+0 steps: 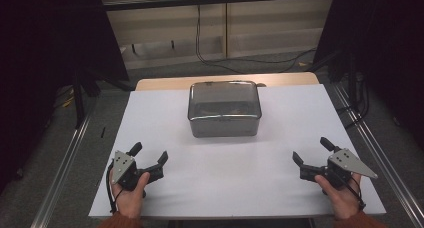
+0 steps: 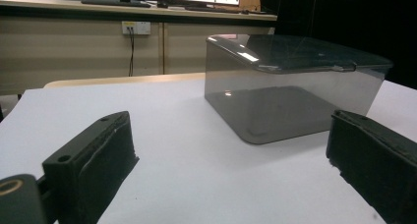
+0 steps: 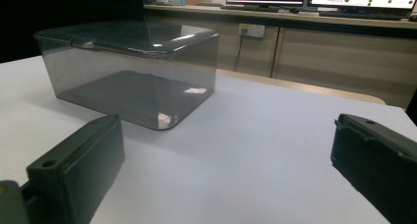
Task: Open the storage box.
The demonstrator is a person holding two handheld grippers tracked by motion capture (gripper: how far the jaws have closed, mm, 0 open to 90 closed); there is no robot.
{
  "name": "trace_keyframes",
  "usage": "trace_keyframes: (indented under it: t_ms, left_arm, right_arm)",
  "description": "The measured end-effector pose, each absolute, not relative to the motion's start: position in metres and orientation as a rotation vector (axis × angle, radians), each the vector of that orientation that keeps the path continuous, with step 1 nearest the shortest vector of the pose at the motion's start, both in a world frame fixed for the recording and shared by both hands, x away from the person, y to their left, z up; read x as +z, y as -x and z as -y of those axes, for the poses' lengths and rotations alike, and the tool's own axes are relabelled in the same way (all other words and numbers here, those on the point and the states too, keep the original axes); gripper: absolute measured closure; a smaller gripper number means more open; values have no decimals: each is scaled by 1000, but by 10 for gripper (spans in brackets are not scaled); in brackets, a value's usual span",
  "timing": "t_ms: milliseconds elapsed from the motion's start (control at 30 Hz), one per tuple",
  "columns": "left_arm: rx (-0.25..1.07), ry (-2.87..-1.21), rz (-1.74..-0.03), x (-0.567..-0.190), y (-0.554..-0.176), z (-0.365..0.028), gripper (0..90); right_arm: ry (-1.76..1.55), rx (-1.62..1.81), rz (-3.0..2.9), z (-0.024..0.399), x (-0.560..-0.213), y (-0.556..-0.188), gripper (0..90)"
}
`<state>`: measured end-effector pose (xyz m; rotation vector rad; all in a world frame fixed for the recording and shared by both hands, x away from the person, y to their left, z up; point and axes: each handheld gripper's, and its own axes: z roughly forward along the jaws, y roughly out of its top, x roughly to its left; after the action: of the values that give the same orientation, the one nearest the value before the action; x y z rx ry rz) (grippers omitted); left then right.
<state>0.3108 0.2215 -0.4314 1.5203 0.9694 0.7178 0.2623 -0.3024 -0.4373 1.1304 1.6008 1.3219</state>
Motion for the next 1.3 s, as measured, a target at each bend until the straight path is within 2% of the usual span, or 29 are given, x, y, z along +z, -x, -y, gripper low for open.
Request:
trace_keyframes:
  t_ms: [1300]
  left_arm:
    - [702, -1547, -953, -431, -306, -216, 39]
  right_arm:
    - [-950, 1422, -1755, 229, -423, -307, 9]
